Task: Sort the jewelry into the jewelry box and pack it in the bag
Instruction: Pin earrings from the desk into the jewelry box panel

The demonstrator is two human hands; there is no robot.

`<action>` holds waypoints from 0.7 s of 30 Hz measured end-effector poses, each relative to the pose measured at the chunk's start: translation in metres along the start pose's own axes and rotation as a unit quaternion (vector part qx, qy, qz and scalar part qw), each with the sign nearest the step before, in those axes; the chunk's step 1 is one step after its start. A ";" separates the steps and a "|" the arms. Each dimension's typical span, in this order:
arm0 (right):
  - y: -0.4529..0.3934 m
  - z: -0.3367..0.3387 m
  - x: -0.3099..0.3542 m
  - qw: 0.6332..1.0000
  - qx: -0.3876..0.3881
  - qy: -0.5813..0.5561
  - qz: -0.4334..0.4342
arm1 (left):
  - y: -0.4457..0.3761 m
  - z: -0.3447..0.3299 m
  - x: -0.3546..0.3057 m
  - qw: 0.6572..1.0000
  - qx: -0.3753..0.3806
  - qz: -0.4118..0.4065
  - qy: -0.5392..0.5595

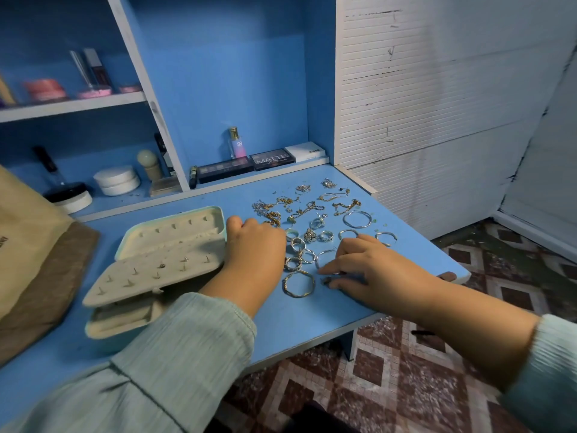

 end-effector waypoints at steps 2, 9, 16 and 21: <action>0.000 -0.002 0.001 1.000 -0.016 -0.007 0.003 | 0.000 0.000 0.000 1.000 0.001 0.002 -0.008; 0.003 -0.010 -0.002 0.998 -0.040 -0.042 -0.012 | 0.001 0.001 -0.002 1.000 0.005 0.015 -0.017; 0.004 -0.011 -0.004 0.996 -0.056 -0.059 -0.024 | 0.000 0.001 -0.002 1.000 0.016 0.019 -0.017; 0.006 -0.011 -0.003 0.995 -0.066 -0.063 -0.035 | 0.001 0.001 -0.003 1.000 0.021 0.020 -0.005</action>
Point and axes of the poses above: each hand's wrist, its own y-axis away from the middle knuckle, its own z-axis out of the back of the hand, x = y × z, the point moved 1 cm from there along -y, towards the middle knuckle
